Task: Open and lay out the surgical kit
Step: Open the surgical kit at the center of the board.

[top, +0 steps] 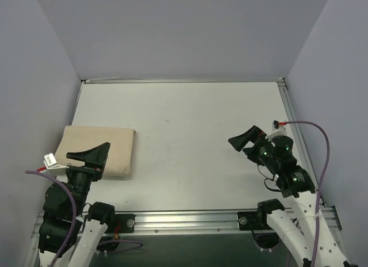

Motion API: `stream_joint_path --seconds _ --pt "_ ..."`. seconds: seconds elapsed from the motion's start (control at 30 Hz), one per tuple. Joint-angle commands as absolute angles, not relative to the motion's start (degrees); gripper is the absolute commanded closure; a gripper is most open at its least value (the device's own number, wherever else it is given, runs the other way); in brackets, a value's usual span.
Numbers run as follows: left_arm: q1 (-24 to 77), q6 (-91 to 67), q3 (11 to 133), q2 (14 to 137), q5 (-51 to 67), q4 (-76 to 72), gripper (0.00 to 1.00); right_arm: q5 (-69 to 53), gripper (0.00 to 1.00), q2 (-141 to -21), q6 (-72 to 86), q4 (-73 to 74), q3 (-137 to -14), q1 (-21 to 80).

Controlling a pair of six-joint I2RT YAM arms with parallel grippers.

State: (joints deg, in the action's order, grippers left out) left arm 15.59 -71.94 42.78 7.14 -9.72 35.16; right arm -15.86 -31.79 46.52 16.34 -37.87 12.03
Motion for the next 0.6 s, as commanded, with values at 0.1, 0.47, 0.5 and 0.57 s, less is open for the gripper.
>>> stream_joint_path --seconds 0.1,0.47,0.5,0.57 --pt "15.38 -53.02 42.96 8.25 -8.09 32.88 0.06 -20.73 0.0 -46.64 37.79 0.74 -37.97 14.49" --pt "15.29 -47.29 58.45 25.49 -14.96 50.81 0.06 -17.39 0.01 -97.41 38.32 -31.36 -61.86 38.84" --pt "15.29 -46.15 58.1 25.23 -13.46 49.93 0.06 -18.1 0.01 -99.99 38.49 -32.94 -63.88 39.37" --pt "15.29 -44.48 56.87 25.4 -9.6 48.25 0.06 -21.42 0.03 -108.23 39.11 -35.5 -70.82 41.3"
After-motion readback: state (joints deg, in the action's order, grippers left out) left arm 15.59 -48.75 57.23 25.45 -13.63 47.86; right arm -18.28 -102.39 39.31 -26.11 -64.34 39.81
